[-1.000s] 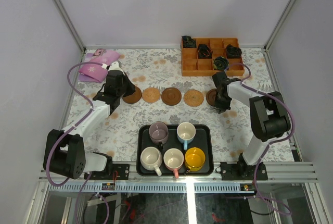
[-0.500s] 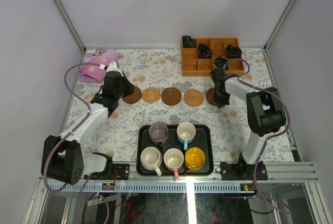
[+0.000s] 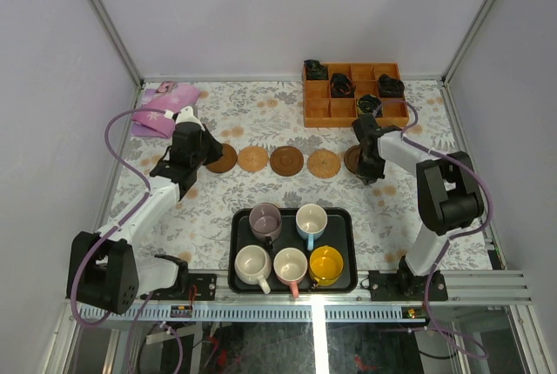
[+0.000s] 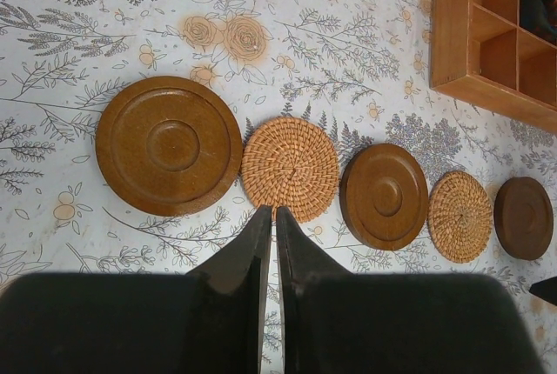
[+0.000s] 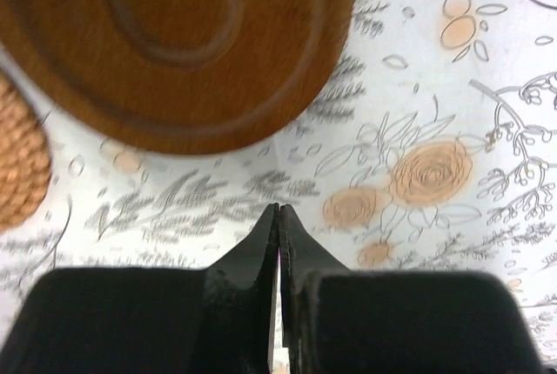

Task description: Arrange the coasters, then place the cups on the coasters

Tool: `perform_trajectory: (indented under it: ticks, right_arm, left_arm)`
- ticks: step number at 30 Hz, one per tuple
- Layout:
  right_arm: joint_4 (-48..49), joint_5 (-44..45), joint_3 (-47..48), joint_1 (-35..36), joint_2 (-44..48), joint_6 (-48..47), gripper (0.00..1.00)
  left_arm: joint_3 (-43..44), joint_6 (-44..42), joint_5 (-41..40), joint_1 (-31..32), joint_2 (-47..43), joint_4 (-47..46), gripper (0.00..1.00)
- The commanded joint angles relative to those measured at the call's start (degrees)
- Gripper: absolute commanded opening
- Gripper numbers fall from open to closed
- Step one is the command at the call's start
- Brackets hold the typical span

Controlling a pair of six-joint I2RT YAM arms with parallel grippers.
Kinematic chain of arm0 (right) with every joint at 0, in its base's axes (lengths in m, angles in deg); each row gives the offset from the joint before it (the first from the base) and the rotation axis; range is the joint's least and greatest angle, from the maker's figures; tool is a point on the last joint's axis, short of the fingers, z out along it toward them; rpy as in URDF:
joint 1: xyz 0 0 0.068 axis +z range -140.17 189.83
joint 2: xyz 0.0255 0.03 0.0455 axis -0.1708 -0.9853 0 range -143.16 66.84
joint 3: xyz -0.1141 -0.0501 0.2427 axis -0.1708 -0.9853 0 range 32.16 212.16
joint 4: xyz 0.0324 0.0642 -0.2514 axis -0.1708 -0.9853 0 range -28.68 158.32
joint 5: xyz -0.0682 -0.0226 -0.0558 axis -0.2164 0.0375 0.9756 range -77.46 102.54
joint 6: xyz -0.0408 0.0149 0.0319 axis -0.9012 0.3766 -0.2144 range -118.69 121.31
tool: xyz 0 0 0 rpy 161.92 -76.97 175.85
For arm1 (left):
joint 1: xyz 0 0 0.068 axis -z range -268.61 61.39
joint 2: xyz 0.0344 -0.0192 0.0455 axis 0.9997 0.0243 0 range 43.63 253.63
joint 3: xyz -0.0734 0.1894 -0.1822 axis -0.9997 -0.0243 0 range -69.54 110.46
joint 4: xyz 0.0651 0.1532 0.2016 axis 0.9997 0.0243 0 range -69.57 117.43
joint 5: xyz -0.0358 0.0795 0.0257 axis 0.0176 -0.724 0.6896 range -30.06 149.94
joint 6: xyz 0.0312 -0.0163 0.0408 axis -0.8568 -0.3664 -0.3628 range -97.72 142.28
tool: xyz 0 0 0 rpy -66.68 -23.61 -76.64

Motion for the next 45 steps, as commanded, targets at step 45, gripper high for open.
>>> perform_trajectory:
  ticks: [45]
  right_arm:
    - [-5.27, -18.41, 18.5, 12.98, -12.59, -11.64, 0.0]
  left_arm:
    - [1.13, 0.76, -1.11, -0.35, 3.34, -0.15, 0.07]
